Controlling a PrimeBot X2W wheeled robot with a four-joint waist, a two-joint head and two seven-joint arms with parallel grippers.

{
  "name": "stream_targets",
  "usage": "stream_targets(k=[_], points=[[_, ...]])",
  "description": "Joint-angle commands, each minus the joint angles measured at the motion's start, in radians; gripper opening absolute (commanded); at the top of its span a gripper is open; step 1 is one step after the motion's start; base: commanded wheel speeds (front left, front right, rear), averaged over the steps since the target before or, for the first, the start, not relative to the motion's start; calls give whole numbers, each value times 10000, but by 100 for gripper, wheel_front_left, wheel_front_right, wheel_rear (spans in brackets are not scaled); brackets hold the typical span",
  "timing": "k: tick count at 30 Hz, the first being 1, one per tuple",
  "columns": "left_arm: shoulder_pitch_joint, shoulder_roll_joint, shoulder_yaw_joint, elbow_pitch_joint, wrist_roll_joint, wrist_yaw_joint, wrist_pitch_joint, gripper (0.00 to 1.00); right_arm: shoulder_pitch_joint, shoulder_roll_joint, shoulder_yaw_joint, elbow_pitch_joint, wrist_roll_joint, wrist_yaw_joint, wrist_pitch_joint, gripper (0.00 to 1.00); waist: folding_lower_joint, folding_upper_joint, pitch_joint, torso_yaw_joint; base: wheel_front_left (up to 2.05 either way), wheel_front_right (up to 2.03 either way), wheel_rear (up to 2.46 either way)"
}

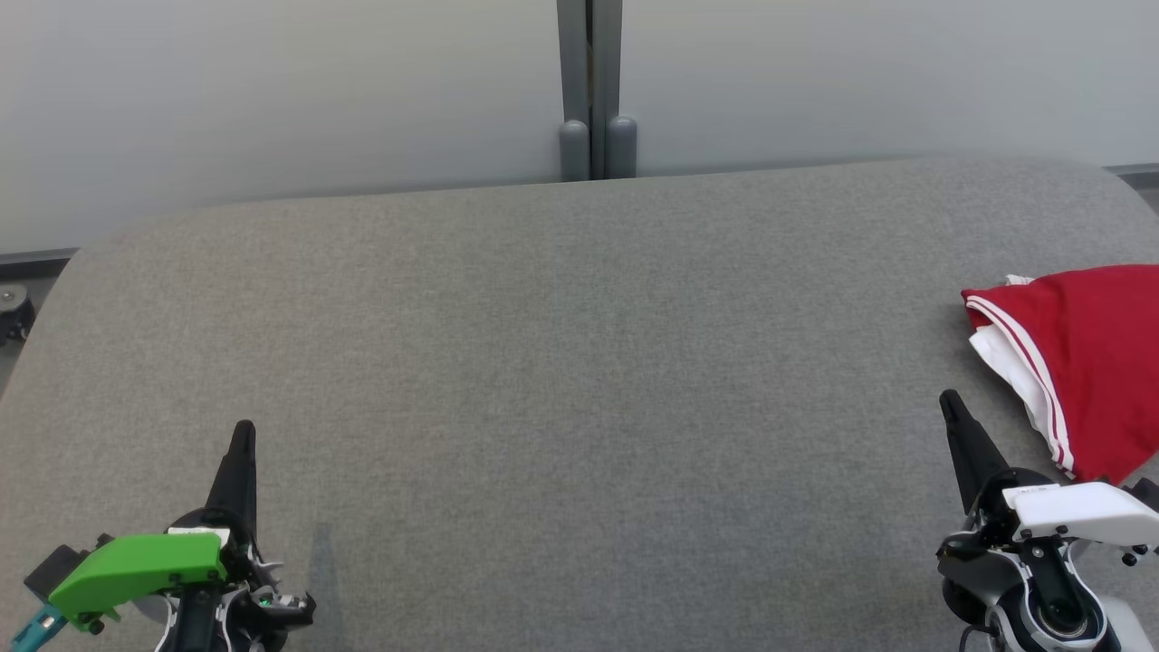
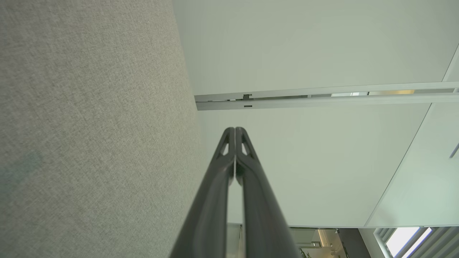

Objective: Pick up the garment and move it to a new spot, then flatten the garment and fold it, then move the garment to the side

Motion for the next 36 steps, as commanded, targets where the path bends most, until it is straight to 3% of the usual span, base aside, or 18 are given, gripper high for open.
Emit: stream_targets(k=[1, 36], points=[[-201, 74, 57, -59, -213, -67, 58, 0, 155, -58, -44, -85, 217, -3, 61, 0, 0, 0, -3, 9, 0, 0, 0], [-193, 75, 79, -67, -505, -72, 143, 0, 174, -59, -73, -120, 500, -3, 141, 0, 0, 0, -12, 37, 0, 0, 0]])
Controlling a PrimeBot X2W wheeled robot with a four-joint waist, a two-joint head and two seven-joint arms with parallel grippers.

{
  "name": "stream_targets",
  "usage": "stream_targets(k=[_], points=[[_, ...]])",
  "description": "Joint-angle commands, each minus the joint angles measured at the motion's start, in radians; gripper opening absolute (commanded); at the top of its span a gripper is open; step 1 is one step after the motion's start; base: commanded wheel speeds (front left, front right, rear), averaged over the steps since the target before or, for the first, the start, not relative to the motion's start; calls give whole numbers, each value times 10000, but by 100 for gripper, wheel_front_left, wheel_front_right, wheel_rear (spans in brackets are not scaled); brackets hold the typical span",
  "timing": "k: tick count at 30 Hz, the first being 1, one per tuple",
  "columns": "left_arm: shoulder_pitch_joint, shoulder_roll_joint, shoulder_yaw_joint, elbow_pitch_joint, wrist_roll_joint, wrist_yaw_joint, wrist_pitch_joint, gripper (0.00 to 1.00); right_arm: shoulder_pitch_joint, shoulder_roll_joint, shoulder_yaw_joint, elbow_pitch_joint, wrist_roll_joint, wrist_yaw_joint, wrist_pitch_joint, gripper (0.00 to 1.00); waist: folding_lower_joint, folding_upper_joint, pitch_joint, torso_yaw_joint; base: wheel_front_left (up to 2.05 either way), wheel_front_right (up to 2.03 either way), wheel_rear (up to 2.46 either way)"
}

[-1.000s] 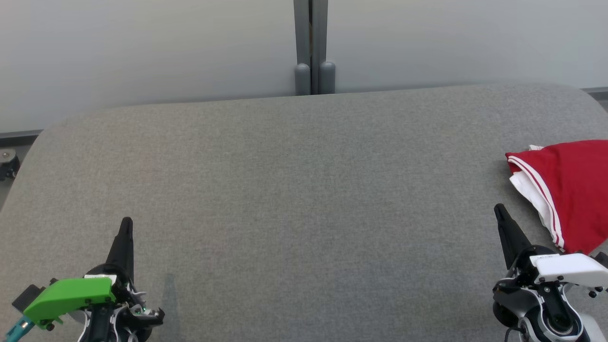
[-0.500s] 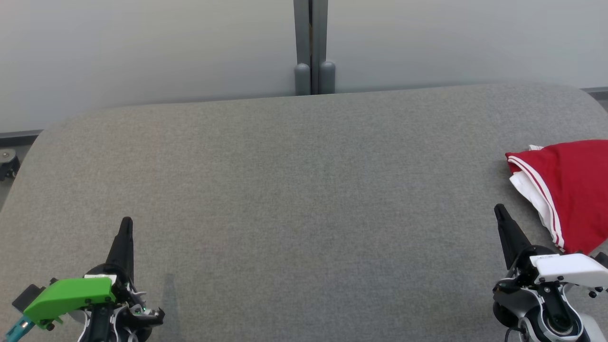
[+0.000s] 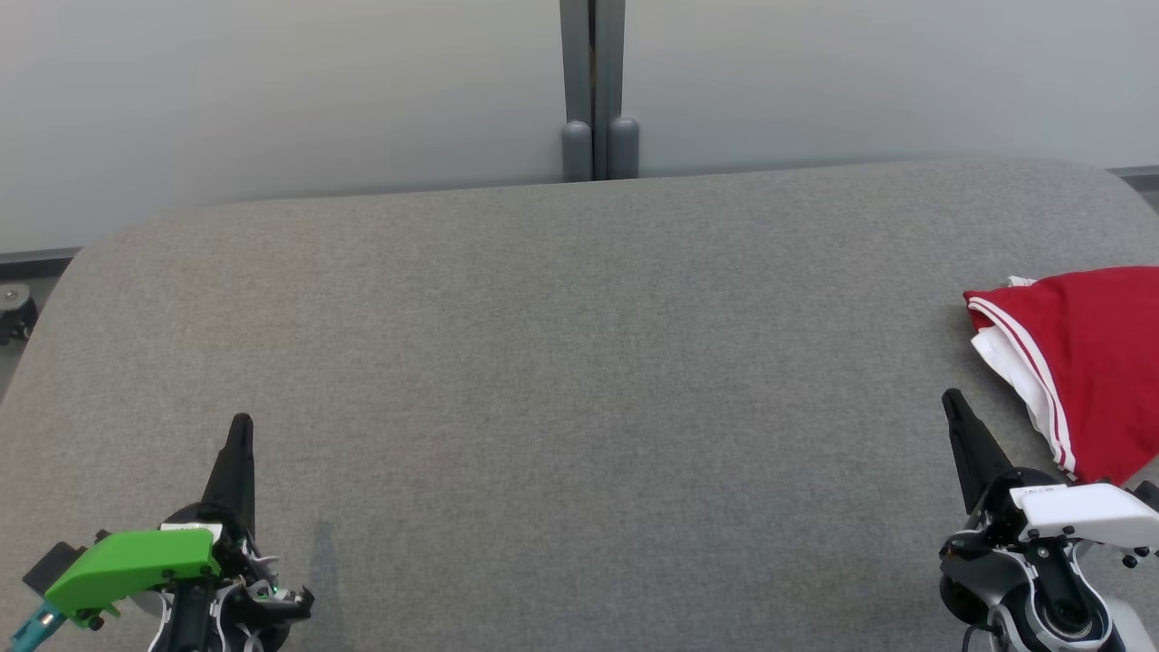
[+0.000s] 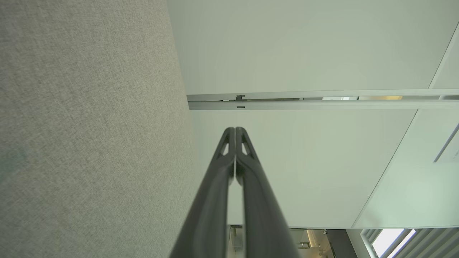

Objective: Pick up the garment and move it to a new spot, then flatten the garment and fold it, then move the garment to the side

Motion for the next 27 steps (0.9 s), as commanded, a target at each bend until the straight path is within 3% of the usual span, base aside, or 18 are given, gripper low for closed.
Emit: stream_targets(k=[1, 27], points=[[-101, 69, 20, -39, -33, -38, 47, 0, 138, -56, -21, -32, 19, -3, 37, 0, 0, 0, 0, 0, 0, 0, 0], [-101, 69, 18, -39, -34, -38, 46, 0, 137, -56, -21, -32, 19, -2, 37, 0, 0, 0, 0, 0, 0, 0, 0]])
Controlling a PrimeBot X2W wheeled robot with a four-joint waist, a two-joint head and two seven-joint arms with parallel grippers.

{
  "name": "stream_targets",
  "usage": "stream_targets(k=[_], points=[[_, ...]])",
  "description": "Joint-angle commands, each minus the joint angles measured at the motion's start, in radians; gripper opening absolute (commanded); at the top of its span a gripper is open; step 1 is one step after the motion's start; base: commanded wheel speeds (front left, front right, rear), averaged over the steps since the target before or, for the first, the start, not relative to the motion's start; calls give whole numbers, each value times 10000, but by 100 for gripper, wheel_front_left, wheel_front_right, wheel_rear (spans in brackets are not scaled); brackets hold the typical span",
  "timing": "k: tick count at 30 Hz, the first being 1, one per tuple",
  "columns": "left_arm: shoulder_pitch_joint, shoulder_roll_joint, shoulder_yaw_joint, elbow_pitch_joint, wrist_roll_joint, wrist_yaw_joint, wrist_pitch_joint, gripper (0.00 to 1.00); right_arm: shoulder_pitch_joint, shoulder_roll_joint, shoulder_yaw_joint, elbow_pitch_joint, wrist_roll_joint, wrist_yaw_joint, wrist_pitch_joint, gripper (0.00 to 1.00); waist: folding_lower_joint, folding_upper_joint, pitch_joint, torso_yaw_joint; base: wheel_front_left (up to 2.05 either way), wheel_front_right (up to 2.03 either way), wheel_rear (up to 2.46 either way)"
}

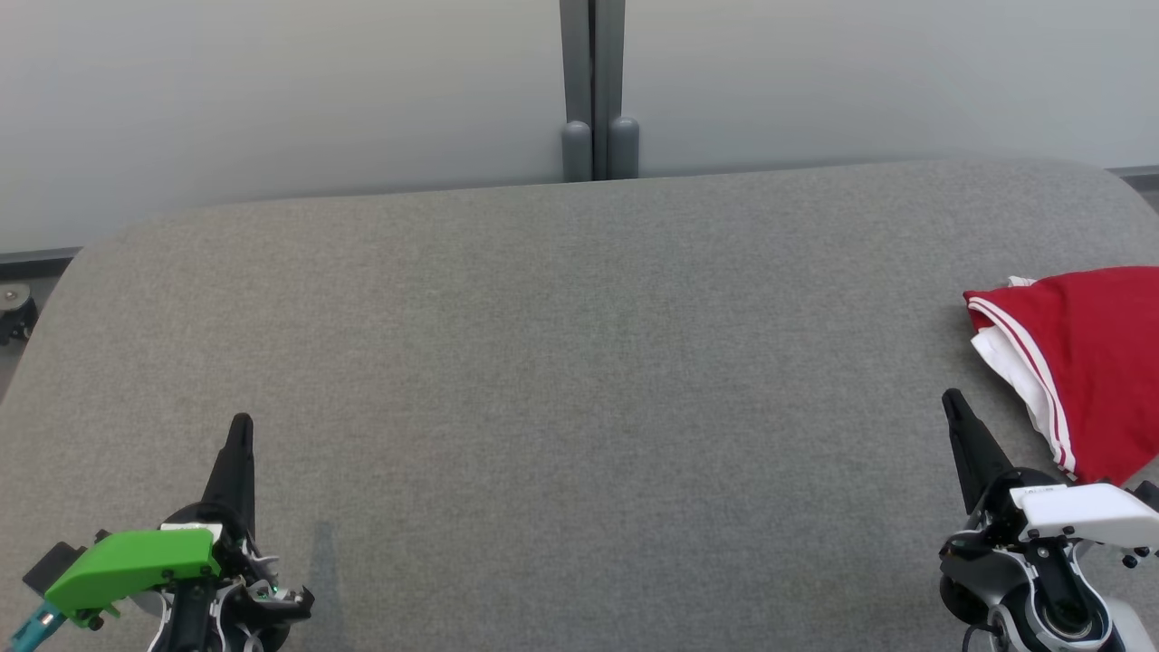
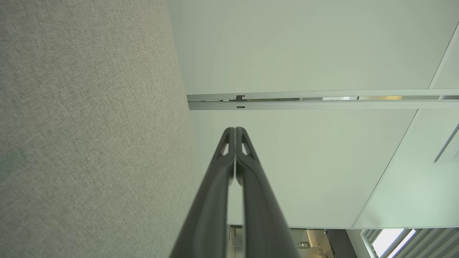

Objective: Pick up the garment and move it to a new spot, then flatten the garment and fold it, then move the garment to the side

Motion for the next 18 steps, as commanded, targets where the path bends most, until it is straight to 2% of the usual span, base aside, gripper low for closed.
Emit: stream_targets(k=[1, 18], points=[[-101, 69, 18, -39, -34, -38, 46, 0, 135, -56, -21, -32, 19, -2, 37, 0, 0, -1, 0, 0, 0, 0, 0], [-101, 70, 18, -39, -35, -38, 45, 0, 135, -56, -21, -32, 19, -2, 37, 0, 0, -1, 0, 0, 0, 0, 0]])
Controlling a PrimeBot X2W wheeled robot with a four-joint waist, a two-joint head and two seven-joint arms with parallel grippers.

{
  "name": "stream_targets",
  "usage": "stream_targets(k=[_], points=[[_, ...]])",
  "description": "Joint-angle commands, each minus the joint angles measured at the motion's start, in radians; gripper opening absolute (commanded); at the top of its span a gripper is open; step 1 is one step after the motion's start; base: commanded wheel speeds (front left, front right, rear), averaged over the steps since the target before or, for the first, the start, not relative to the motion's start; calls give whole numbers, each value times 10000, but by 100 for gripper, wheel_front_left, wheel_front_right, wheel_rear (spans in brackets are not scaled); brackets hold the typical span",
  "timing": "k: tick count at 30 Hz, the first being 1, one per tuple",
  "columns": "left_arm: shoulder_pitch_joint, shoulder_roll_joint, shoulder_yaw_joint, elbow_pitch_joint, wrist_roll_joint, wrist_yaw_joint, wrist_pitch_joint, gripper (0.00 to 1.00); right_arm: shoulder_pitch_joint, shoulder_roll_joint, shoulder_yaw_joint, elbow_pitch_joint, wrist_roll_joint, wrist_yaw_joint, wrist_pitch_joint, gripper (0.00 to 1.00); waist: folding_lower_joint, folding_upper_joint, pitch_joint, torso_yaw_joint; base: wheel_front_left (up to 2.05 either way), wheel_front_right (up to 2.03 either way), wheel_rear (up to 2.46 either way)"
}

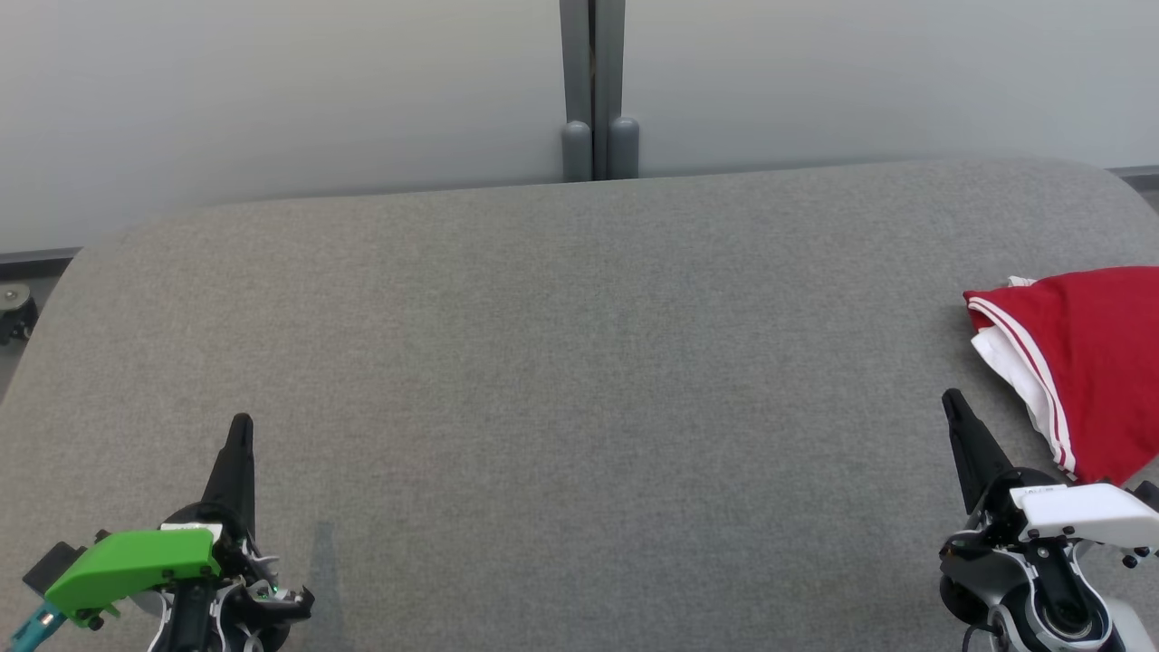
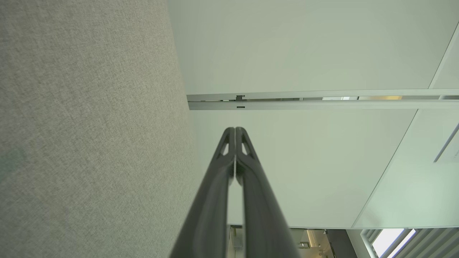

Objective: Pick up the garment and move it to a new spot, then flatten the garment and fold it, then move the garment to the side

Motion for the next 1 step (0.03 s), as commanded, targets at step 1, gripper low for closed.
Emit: stream_targets(k=[1], points=[[-101, 70, 18, -39, -35, -38, 45, 0, 135, -56, -21, -32, 19, 0, 37, 0, 0, 0, 0, 0, 0, 0, 0]])
